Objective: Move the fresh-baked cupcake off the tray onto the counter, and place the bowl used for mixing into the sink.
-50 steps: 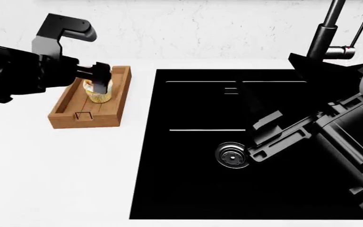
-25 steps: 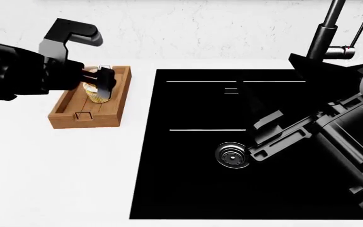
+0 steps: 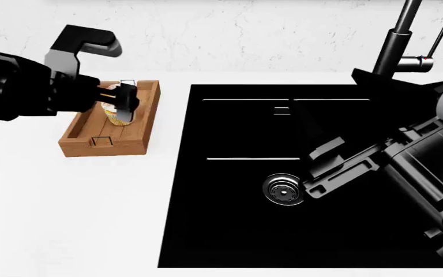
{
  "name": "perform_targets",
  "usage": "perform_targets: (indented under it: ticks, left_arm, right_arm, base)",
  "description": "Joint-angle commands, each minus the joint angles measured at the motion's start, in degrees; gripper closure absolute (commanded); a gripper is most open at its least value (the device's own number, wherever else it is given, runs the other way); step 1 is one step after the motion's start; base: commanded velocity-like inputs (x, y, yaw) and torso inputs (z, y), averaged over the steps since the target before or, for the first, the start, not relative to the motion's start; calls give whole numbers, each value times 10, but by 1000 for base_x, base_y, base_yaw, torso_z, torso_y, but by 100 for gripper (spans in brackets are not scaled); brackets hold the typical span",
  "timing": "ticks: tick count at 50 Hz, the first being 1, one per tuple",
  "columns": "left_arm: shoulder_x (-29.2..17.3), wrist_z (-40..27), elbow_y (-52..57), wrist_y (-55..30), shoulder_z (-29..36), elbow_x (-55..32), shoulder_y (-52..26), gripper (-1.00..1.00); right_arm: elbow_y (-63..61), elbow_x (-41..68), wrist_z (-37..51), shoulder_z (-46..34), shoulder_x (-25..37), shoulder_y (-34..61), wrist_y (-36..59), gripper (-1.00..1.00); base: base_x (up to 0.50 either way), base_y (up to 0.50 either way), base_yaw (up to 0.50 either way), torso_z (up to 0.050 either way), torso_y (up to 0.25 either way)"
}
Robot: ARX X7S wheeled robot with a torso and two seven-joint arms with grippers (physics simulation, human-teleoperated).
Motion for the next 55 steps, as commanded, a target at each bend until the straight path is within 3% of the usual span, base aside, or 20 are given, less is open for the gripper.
perform_targets:
  ticks: [1,32,46,47,55]
  left_arm:
    - [7,1,-37,14,-1,8,-5,-100]
    - [93,72,-248,128,40,70,-33,-100]
    - [94,89,-233,110,46,70,-25,-100]
    - [92,92,-226,107,48,71,-23,100]
    - [87,84,-211,100,46,68,-22,100]
  right_arm:
    - [-1,-6,-2,-2,0,-7,-2,-100]
    - [-2,-16,-10,-2,2,-24,-12,-100]
    - [-1,-20,-13,-5,2,-25,-15,-100]
    - [-1,-20,-13,-4,2,-25,-15,-100]
    - [-3,-26,-16,-2,3,-34,-19,-100]
  base:
    - [0,0,0,0,0]
    - [0,0,0,0,0]
    - [0,0,0,0,0]
    - [0,0,0,0,0]
    - [0,0,0,0,0]
